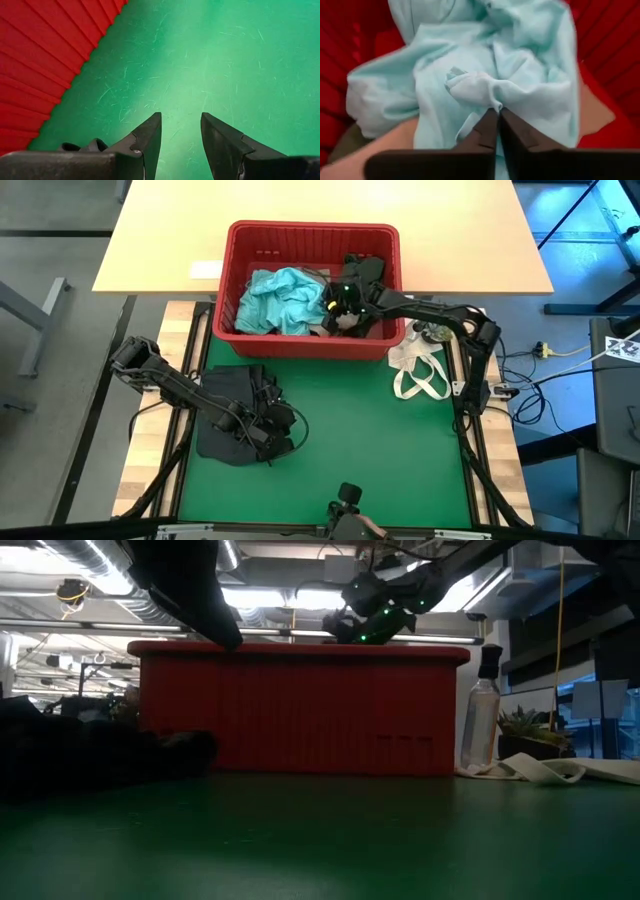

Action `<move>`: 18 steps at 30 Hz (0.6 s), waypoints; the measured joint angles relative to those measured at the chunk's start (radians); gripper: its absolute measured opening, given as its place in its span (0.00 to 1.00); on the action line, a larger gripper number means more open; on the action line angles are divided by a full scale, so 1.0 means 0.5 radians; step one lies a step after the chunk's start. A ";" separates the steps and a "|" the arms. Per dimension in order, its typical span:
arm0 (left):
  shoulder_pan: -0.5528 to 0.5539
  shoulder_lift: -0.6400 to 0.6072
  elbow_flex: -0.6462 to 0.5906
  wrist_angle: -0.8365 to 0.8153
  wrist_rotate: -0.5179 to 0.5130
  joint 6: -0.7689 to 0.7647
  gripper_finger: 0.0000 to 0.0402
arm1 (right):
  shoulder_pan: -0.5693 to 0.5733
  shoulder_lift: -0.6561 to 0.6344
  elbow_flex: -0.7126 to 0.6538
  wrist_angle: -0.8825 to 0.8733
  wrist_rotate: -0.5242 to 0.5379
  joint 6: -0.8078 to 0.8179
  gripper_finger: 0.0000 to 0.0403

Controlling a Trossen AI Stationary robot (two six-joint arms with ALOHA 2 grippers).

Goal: Fold Laundry from Bin
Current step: Fold the blue shorts from the red laundry bin

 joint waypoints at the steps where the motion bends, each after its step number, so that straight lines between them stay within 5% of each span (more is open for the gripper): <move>1: 0.000 0.000 0.000 0.000 0.000 0.000 0.33 | 0.000 -0.001 0.000 -0.002 -0.001 0.000 0.02; 18: 0.005 0.000 0.000 0.001 -0.054 -0.001 0.33 | 0.000 -0.383 0.007 -0.015 0.038 -0.049 0.01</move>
